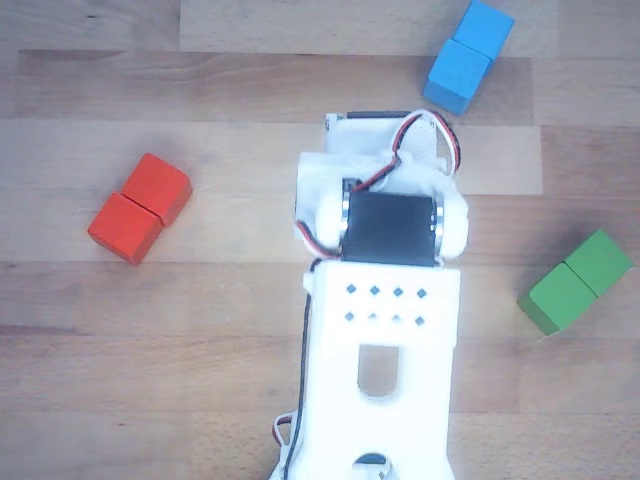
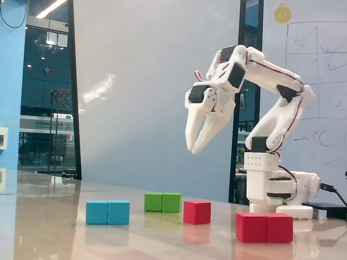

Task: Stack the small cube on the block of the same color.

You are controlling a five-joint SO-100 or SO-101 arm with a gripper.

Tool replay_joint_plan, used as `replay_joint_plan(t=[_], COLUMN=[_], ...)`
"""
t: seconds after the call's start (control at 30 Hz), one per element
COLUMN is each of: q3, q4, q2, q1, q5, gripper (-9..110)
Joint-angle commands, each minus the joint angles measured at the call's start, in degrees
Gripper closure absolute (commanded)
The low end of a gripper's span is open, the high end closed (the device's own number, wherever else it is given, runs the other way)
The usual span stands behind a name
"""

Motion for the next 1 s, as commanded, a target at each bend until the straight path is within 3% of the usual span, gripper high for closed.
replay_joint_plan(t=[0.0, 0.97], q3=[-6.2, -6.0], q4=[0.5, 6.6], q2=[-3.3, -19.9], q1=[0.2, -3.2], q5=[-0.5, -0.6], gripper=[101, 101])
